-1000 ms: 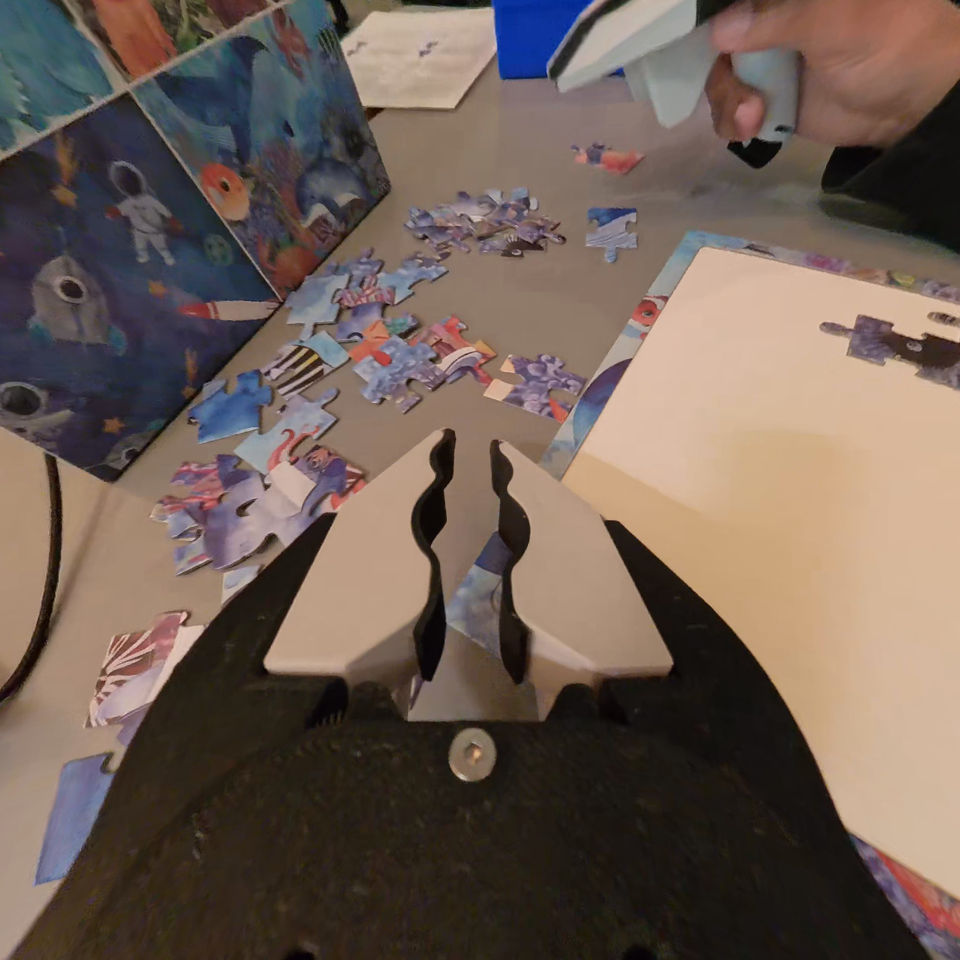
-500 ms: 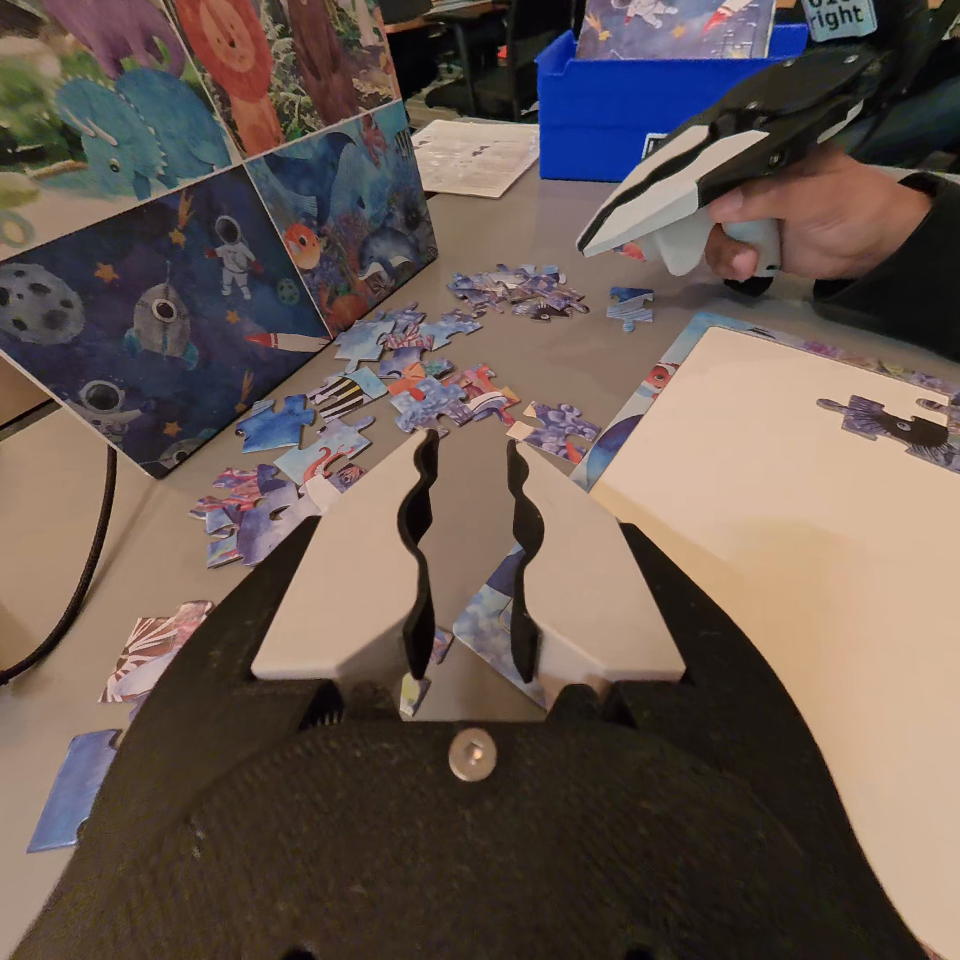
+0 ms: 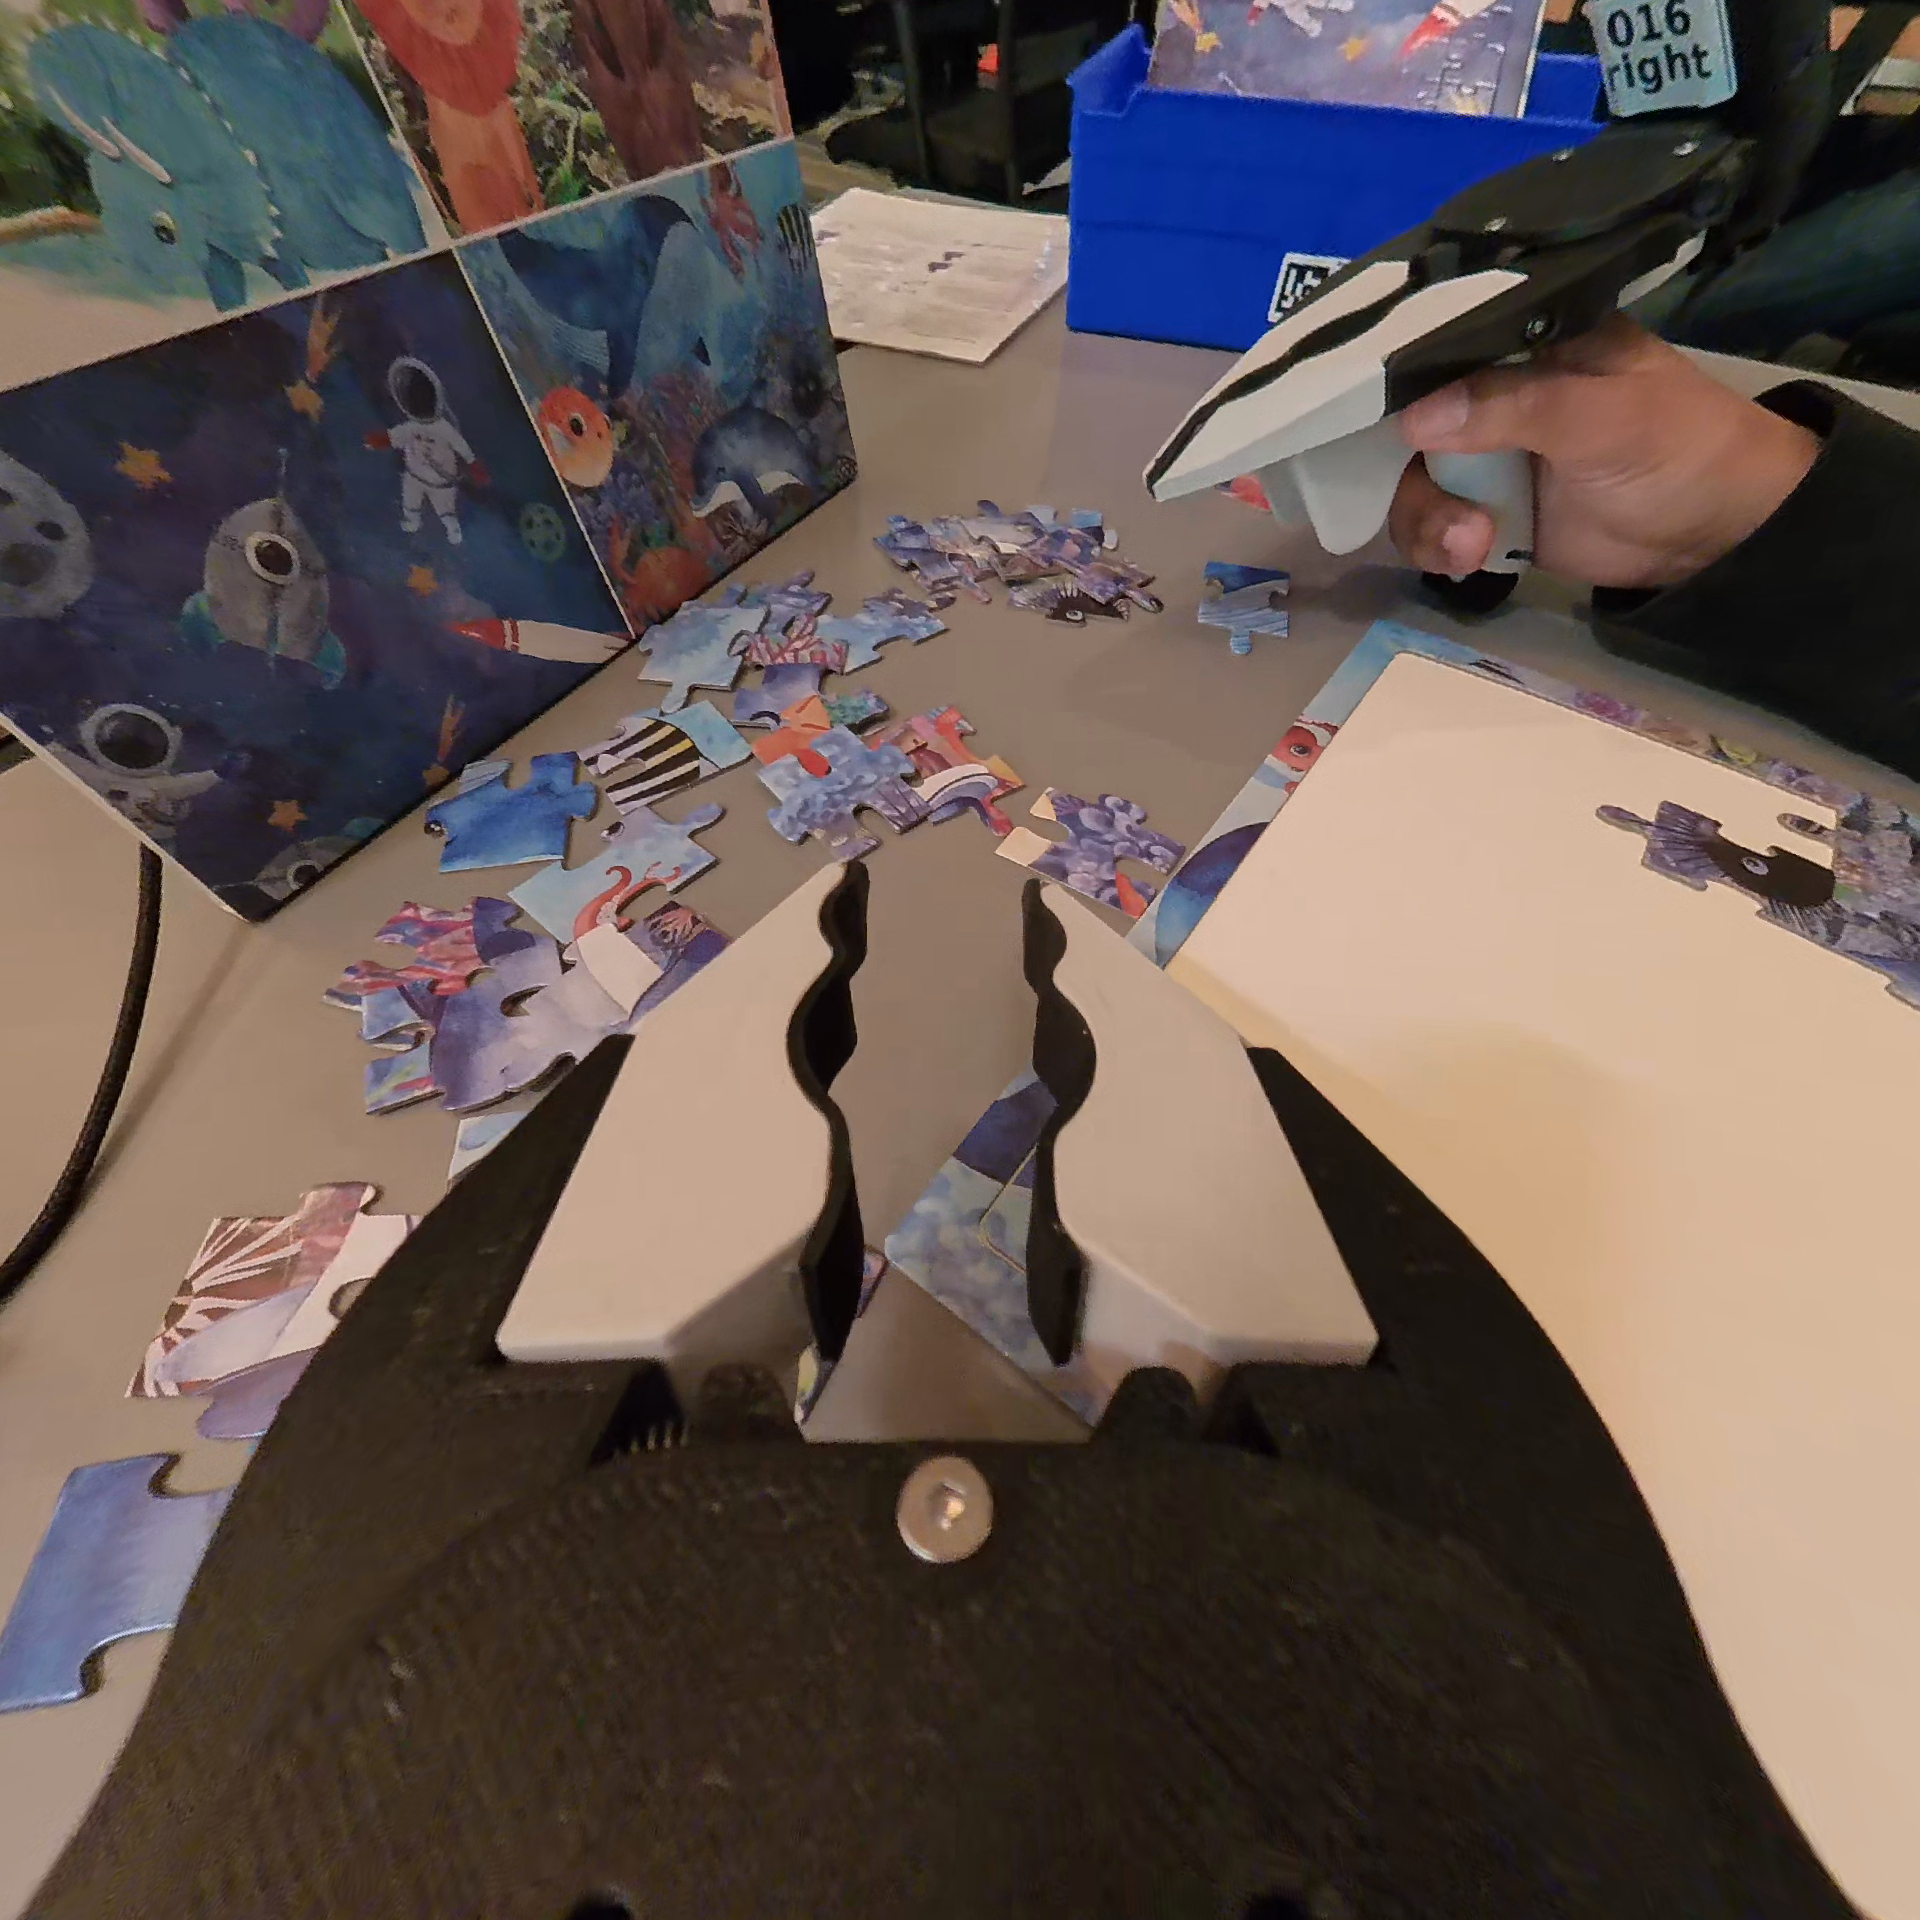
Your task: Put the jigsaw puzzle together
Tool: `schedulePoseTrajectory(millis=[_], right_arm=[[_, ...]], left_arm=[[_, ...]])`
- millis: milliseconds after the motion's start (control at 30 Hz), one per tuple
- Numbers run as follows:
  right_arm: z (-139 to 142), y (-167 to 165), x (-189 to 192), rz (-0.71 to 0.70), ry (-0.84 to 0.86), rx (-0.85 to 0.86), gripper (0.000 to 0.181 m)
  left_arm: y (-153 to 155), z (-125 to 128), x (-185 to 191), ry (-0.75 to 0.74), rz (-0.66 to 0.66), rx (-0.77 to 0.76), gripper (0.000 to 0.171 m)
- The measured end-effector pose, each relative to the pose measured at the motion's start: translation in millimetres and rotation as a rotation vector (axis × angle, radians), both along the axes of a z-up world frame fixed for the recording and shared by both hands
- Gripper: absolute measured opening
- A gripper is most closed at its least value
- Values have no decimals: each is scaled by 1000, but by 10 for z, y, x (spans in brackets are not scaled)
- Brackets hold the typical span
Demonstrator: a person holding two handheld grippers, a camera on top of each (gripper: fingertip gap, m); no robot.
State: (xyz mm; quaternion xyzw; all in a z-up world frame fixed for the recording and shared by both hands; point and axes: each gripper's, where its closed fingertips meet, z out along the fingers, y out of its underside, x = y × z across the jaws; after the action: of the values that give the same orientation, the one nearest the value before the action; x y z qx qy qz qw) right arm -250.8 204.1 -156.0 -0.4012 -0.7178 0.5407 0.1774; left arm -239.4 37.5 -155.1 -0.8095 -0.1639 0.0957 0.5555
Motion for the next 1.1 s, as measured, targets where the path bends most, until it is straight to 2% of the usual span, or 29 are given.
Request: schedulePoseTrajectory(millis=[733, 933, 1100], right_arm=[[-5, 1, -6, -8, 4, 10, 4], [-81, -98, 53, 56, -28, 45, 15], [-276, -269, 190, 167, -79, 168, 17]], left_arm=[[55, -153, 41, -14, -19, -100, 34], [50, -169, 39, -38, -20, -101, 34], [51, -207, 46, -43, -19, -125, 34]])
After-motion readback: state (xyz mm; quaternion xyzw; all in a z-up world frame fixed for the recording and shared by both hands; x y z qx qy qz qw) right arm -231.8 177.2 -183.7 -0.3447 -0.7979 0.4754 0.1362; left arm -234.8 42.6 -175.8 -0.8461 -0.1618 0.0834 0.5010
